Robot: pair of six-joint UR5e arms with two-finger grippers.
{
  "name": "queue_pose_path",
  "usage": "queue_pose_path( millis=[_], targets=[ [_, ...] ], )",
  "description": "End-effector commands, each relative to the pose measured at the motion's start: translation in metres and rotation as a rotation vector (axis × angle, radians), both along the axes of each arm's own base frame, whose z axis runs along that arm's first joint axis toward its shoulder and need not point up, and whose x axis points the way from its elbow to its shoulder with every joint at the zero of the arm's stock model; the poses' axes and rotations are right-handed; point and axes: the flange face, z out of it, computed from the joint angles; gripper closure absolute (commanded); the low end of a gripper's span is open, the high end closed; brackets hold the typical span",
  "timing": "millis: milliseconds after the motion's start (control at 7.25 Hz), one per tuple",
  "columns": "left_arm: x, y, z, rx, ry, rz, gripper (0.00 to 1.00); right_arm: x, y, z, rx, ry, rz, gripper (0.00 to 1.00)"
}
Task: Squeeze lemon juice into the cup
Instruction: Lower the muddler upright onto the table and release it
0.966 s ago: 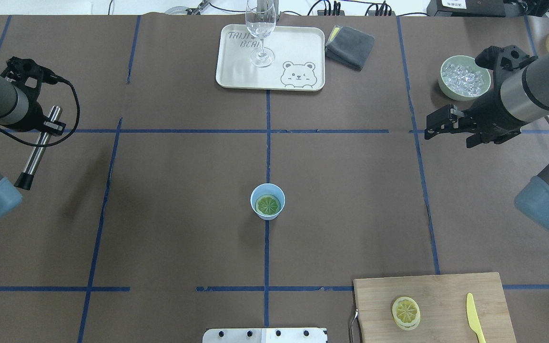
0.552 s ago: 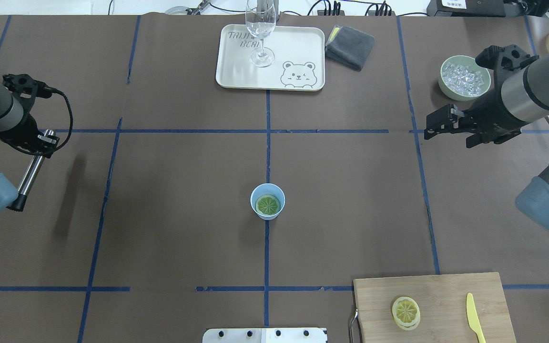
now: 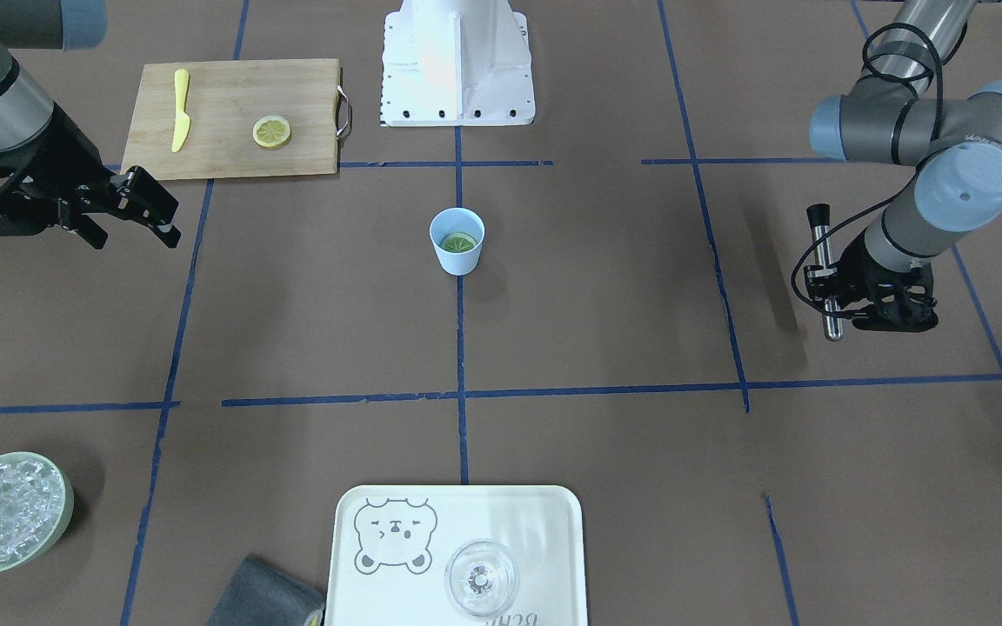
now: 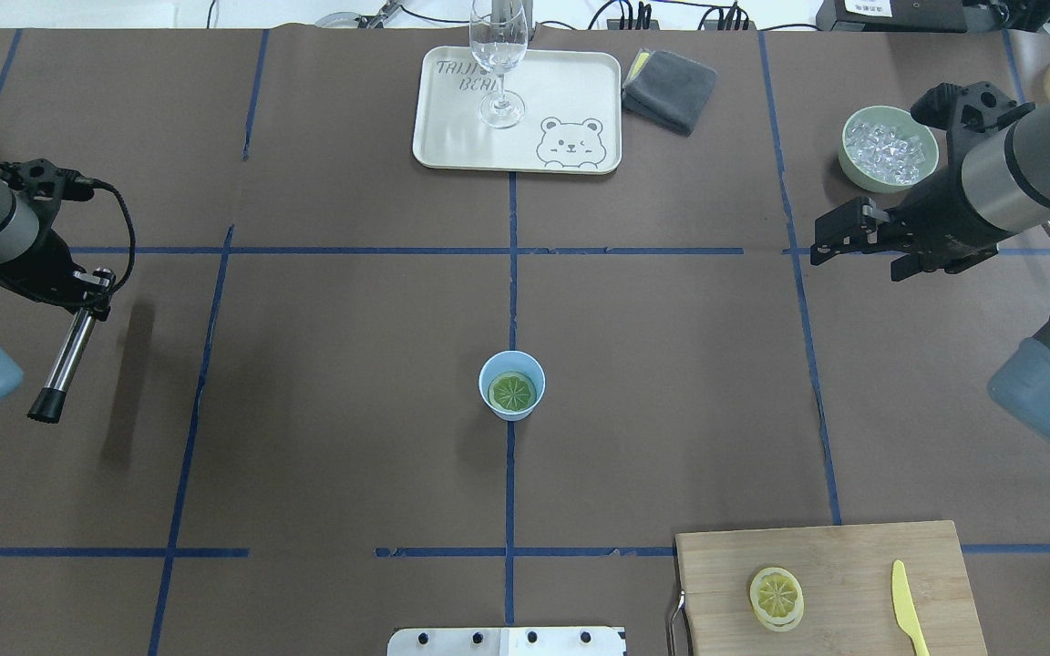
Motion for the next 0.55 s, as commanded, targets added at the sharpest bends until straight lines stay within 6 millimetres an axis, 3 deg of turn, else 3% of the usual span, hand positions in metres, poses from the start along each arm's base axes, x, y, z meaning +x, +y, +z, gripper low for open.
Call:
queue_pose_path(
  millis=[0,414],
  targets=[
    [-0.0061,0.0097,0.0211,-0.005,0.009,-0.028,1.00,-0.0001,0.0009,-0.0014,0.002,-0.002,-0.001,0.00],
    [-0.0013,0.0104,0.0279,-0.048,0.000,-0.059,1.00,-0.0003,0.0006,-0.0007,0.001,-0.001,-0.001,0.00]
  ],
)
